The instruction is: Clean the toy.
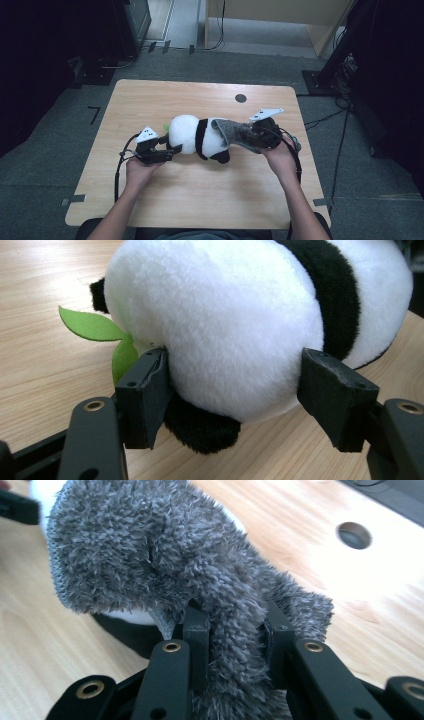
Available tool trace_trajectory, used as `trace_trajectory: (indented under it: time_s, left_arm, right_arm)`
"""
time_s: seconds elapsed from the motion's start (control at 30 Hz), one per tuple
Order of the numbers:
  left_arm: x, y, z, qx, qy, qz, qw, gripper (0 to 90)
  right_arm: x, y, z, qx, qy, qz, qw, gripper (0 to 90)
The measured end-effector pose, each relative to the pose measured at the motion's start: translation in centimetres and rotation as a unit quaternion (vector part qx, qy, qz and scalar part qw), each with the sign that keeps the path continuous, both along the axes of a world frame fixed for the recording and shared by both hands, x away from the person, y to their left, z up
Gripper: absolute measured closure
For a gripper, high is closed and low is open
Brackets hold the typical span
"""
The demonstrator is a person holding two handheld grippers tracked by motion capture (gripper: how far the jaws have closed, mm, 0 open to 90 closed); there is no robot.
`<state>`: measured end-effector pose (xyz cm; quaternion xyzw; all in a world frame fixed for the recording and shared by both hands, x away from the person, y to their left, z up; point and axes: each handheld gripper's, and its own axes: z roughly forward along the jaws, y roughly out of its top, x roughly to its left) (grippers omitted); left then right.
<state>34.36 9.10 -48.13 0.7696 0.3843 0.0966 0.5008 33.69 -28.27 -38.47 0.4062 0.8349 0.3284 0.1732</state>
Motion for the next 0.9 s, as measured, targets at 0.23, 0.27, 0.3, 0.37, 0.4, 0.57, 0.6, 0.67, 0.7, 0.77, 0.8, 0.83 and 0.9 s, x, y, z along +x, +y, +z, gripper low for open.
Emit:
trace_trajectory:
  time_s: [0.23, 0.27, 0.3, 0.37, 0.4, 0.57, 0.6, 0.67, 0.7, 0.77, 0.8, 0.83, 0.9]
  left_arm:
    - [0.1, -0.1, -0.1, 0.005, -0.005, 0.0, 1.0, 29.7]
    - [0.1, -0.1, 0.0, 0.007, -0.005, -0.001, 1.0, 29.6]
    - [0.1, -0.2, 0.0, 0.009, -0.004, -0.002, 0.9999, 29.7]
    - [0.2, -0.2, 0.0, 0.011, -0.004, -0.004, 0.9999, 29.9]
    - [0.3, -0.1, -0.1, 0.015, -0.001, -0.005, 0.9999, 30.0]
    - [0.3, -0.2, -0.1, 0.018, 0.0, -0.003, 0.9998, 31.6]
    - [0.3, -0.2, -0.1, 0.018, 0.0, -0.002, 0.9998, 31.8]
    - [0.3, -0.3, -0.1, 0.018, 0.0, -0.001, 0.9998, 32.0]
    - [0.3, -0.3, -0.1, 0.018, 0.0, 0.0, 0.9998, 32.1]
    - [0.3, -0.3, -0.1, 0.018, -0.001, 0.0, 0.9998, 32.3]
    - [0.3, -0.3, -0.2, 0.017, 0.0, 0.0, 0.9999, 32.3]
    - [0.3, -0.3, -0.2, 0.017, 0.0, 0.001, 0.9999, 32.3]
    - [0.3, -0.4, -0.2, 0.017, 0.001, 0.002, 0.9998, 32.4]
  right_arm:
    - [0.9, -1.7, 0.3, 0.007, -0.015, -0.021, 0.9996, 71.5]
    - [1.1, -1.6, 0.1, 0.009, -0.011, -0.021, 0.9997, 71.3]
    - [1.3, -1.4, -0.1, 0.013, -0.008, -0.018, 0.9997, 71.2]
    - [1.7, -0.8, -0.6, 0.022, -0.007, -0.009, 0.9997, 71.3]
    - [2.0, -0.3, -0.9, 0.026, -0.003, -0.003, 0.9997, 71.2]
    - [2.5, 1.5, -2.6, 0.003, 0.004, 0.016, 0.9999, 70.6]
    - [2.6, 1.7, -3.0, -0.001, 0.006, 0.019, 0.9998, 70.5]
    - [2.5, 2.1, -3.6, -0.003, 0.007, 0.017, 0.9998, 70.5]
    - [2.5, 2.0, -3.9, -0.001, 0.003, 0.018, 0.9998, 70.5]
    - [2.5, 1.8, -4.3, 0.014, 0.003, 0.015, 0.9998, 70.4]
    - [2.5, 1.6, -4.6, 0.022, 0.004, 0.015, 0.9996, 70.3]
    - [2.4, 1.5, -4.8, 0.027, 0.007, 0.013, 0.9995, 70.3]
    - [2.3, 1.3, -5.4, 0.027, 0.012, 0.014, 0.9995, 70.3]
